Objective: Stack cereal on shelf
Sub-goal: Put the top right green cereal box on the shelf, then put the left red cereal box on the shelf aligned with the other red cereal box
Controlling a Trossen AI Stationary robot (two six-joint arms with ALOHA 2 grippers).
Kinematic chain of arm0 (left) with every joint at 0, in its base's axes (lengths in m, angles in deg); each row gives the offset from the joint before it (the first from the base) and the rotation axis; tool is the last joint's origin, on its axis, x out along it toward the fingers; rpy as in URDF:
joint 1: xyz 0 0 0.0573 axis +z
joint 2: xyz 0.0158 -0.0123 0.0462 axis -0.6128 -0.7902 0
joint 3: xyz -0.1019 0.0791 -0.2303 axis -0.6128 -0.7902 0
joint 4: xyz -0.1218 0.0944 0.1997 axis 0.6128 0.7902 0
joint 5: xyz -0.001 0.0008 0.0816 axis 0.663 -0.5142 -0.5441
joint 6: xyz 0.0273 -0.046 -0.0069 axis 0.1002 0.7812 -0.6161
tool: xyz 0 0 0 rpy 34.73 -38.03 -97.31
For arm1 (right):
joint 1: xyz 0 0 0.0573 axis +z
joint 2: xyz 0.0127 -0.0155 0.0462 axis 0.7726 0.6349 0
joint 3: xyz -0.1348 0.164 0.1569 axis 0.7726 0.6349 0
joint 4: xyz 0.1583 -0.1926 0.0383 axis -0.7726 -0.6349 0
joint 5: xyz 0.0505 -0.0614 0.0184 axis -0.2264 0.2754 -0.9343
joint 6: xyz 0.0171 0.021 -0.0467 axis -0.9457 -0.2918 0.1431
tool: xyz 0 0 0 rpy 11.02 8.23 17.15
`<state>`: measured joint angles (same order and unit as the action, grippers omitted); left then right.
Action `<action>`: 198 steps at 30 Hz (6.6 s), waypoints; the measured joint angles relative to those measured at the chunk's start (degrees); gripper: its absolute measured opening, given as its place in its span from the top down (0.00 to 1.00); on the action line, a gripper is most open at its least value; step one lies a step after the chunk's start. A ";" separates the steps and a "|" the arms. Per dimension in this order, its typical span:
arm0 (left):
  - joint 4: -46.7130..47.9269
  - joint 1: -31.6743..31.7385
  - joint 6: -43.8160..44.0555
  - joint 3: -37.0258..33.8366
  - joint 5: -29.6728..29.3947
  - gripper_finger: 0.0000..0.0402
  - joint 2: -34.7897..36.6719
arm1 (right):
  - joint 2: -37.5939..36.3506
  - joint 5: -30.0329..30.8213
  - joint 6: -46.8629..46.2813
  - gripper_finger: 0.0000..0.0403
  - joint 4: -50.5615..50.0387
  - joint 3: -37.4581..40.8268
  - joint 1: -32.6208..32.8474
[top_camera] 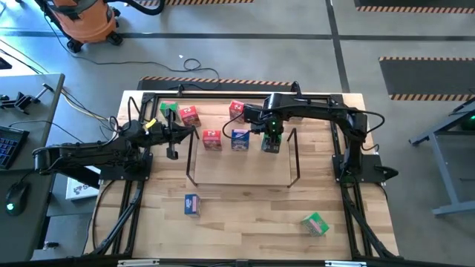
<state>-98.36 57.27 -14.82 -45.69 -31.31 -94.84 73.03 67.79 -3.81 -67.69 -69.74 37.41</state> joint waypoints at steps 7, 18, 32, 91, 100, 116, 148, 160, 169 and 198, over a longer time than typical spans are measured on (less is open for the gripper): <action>0.02 -0.01 0.00 0.00 0.00 1.00 0.00 | -0.09 -0.02 3.54 0.43 0.01 0.00 0.07; 0.04 0.00 0.00 0.00 -0.02 1.00 0.00 | -0.09 -0.11 7.93 0.43 0.74 0.00 0.10; 0.09 0.01 0.00 0.00 -0.01 1.00 0.00 | -0.17 0.63 9.43 0.43 2.61 0.00 1.71; -0.25 -0.01 1.62 0.02 2.00 1.00 0.00 | -16.68 3.75 5.75 0.94 28.59 5.21 3.39; -0.11 0.01 6.80 0.66 -4.33 1.00 -0.02 | -32.63 2.77 8.08 0.96 78.37 39.72 3.45; 30.66 0.62 -0.85 25.19 -6.13 1.00 -5.85 | -36.74 2.59 10.66 0.99 91.77 50.36 3.05; 106.24 24.47 -14.47 65.96 -10.05 0.47 -50.44 | -36.17 -14.99 10.89 1.00 105.45 62.84 -1.30; 105.89 25.16 -18.61 65.97 -13.95 0.42 -54.71 | -36.17 -15.29 11.69 1.00 104.24 62.84 -1.30; 106.51 27.89 -19.39 65.94 -8.13 0.42 -56.58 | -36.17 -16.91 11.51 1.00 103.90 62.84 -1.30; 104.52 27.90 -19.03 63.57 -6.82 0.42 -54.99 | -36.17 -17.11 11.51 1.00 103.47 62.84 -1.30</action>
<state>6.16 85.17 -33.85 17.89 -38.13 -149.83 36.86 50.68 7.70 35.78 -6.90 36.11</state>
